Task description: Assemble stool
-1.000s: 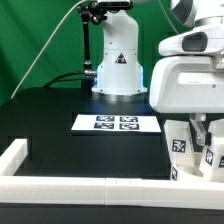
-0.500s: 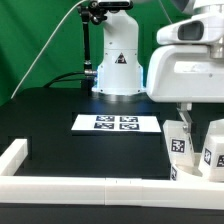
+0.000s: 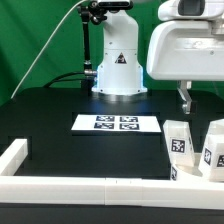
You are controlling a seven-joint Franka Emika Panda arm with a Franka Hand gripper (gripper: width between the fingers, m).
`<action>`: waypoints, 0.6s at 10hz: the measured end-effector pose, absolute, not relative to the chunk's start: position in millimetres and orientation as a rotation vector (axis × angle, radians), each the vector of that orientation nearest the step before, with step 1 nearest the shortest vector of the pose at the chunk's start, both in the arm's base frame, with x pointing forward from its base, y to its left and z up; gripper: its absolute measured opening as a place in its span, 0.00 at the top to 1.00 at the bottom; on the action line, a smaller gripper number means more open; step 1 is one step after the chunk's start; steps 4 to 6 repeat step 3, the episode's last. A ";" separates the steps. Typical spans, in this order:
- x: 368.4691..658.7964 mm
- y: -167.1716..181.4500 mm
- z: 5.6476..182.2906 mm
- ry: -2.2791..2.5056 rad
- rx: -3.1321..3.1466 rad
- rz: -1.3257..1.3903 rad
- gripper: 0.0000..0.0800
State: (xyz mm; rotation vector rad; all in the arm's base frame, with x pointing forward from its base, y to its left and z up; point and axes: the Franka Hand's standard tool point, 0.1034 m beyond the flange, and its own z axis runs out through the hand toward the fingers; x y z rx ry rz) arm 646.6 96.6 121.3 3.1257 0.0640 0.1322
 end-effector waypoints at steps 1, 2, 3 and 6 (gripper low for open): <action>646.5 96.5 121.0 0.064 3.126 0.131 0.19; 646.5 96.5 120.9 0.064 3.126 0.131 0.19; 646.4 96.5 120.9 0.064 3.126 0.131 0.19; 646.4 96.5 120.9 0.064 3.126 0.131 0.19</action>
Offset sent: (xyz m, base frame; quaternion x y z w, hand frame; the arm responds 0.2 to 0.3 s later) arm 0.0000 0.0000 0.0000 0.0000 0.0000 0.0000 1.0000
